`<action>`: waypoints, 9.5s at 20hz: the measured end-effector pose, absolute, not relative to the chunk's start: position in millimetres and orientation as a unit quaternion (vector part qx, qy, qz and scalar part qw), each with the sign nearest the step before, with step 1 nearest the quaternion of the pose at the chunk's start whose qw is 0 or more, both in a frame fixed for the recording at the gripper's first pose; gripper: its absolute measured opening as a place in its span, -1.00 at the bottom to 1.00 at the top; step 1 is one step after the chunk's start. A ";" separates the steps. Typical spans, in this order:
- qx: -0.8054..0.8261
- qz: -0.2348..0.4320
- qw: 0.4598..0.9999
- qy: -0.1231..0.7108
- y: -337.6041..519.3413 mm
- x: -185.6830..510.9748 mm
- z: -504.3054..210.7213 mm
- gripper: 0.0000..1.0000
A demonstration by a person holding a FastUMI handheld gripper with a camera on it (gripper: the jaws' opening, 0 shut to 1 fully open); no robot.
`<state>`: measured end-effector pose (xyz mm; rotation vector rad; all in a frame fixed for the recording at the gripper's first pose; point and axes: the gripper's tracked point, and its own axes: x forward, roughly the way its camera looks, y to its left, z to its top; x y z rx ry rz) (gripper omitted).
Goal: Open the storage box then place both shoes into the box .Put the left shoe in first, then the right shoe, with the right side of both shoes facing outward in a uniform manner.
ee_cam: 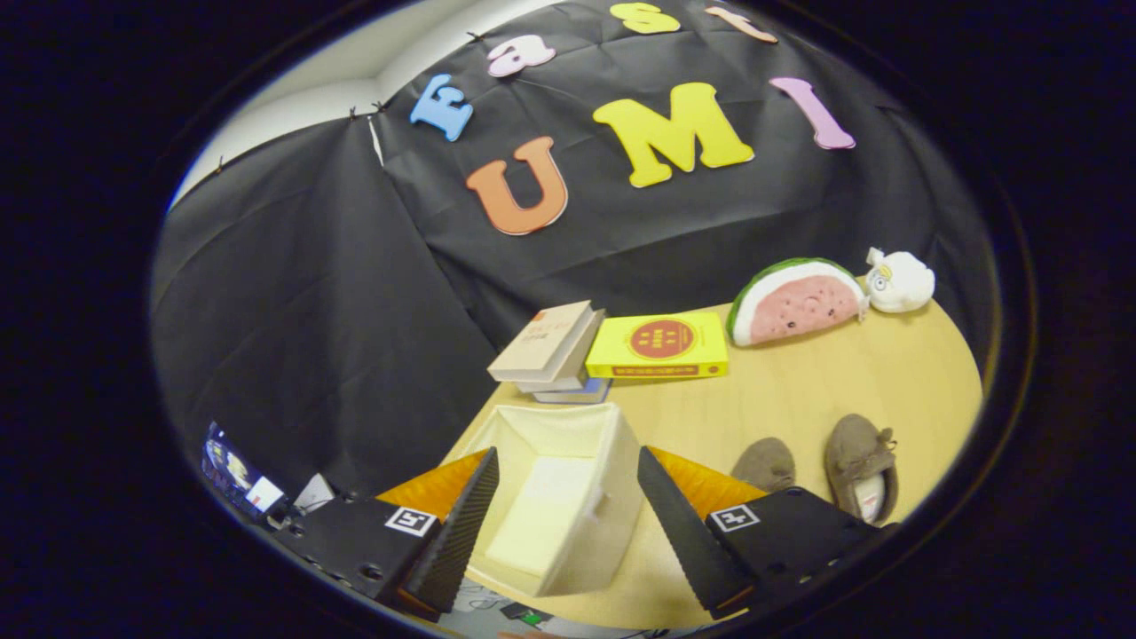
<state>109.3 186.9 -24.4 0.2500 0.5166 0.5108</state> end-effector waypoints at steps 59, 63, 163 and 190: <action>0.117 0.135 0.903 0.392 137.2 67.3 -39.5 -0.99; 0.110 0.148 0.903 0.387 193.0 61.4 -35.5 -0.99; -0.024 0.056 0.832 0.552 -108.5 171.8 -230.0 -0.57; 0.057 0.089 0.888 0.447 22.1 76.7 -61.6 -1.00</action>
